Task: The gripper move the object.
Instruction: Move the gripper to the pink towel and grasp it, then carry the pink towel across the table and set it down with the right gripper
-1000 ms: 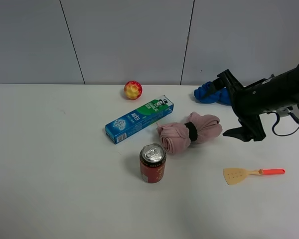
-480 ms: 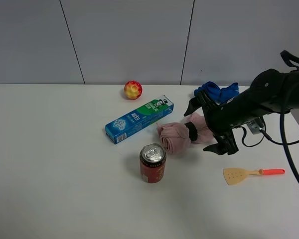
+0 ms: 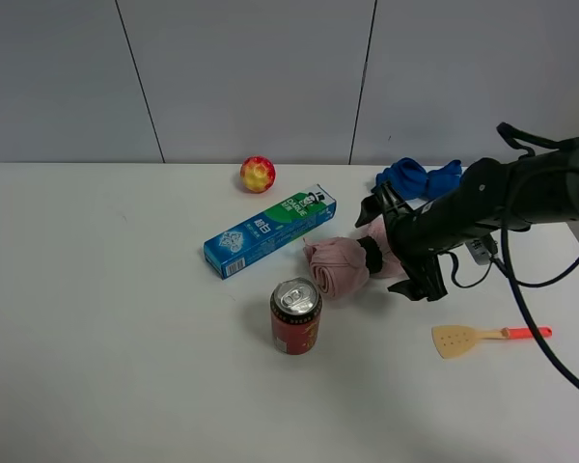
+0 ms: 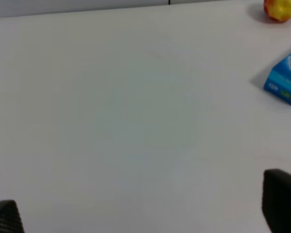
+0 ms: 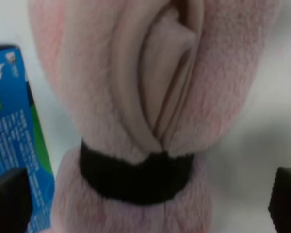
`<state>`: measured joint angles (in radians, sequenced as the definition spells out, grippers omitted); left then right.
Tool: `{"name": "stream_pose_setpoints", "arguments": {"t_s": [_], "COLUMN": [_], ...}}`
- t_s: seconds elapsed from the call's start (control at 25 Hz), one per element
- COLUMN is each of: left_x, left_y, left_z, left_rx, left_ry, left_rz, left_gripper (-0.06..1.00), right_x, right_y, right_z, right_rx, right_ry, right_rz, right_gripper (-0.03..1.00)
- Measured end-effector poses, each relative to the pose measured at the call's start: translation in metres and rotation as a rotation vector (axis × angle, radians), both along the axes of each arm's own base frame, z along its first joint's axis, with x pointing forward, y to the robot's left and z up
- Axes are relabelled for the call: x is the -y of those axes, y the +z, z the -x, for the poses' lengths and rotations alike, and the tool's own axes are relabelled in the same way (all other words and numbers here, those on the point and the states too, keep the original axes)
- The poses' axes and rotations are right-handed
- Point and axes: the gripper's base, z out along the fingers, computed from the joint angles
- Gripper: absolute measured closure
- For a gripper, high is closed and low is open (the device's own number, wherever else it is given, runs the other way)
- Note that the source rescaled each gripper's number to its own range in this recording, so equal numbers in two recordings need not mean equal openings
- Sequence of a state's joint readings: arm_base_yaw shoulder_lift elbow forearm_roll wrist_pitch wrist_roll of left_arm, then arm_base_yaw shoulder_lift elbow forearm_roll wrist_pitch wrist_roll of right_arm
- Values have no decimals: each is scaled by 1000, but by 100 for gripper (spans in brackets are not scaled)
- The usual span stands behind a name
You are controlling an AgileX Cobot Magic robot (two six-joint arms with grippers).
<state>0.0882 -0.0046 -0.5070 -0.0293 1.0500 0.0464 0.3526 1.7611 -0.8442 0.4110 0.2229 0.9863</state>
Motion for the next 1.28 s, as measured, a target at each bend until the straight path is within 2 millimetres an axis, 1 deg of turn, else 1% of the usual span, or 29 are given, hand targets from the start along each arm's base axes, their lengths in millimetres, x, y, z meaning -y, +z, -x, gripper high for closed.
{"name": "stream_pose_setpoints", "arguments": {"t_s": [0.4, 0.52, 0.6, 0.72, 0.76, 0.8, 0.88, 0.92, 0.96, 1.04, 1.12, 1.2, 1.28], "left_x": [0, 0, 0, 0, 0, 0, 0, 0, 0, 0, 0, 0, 0], "left_y": [0, 0, 0, 0, 0, 0, 0, 0, 0, 0, 0, 0, 0], "left_z": [0, 0, 0, 0, 0, 0, 0, 0, 0, 0, 0, 0, 0], "left_rx": [0, 0, 0, 0, 0, 0, 0, 0, 0, 0, 0, 0, 0], "left_ry": [0, 0, 0, 0, 0, 0, 0, 0, 0, 0, 0, 0, 0], "left_rz": [0, 0, 0, 0, 0, 0, 0, 0, 0, 0, 0, 0, 0], "left_gripper": [-6, -6, -6, -6, -6, -6, -6, -6, -6, -6, -6, -6, -6], "right_x": [-5, -5, -5, -5, -5, -5, -5, -4, -4, -4, -5, -5, -4], "right_y": [-26, -30, -34, -38, -40, -40, -40, -40, -39, -38, -34, -21, 0], "right_z": [-11, -13, -14, -15, -15, -16, -16, -17, -17, -17, -18, -18, -17], "right_rx": [50, 64, 69, 59, 58, 63, 68, 80, 83, 91, 114, 169, 255], "right_ry": [-29, -40, -44, -58, -62, -64, -66, -69, -70, -61, -16, 56, 144], "right_rz": [24, 26, 30, 28, 27, 28, 28, 28, 28, 31, 52, 83, 123], "right_gripper": [-3, 0, 4, 18, 26, 37, 64, 81, 96, 97, 97, 97, 97]}}
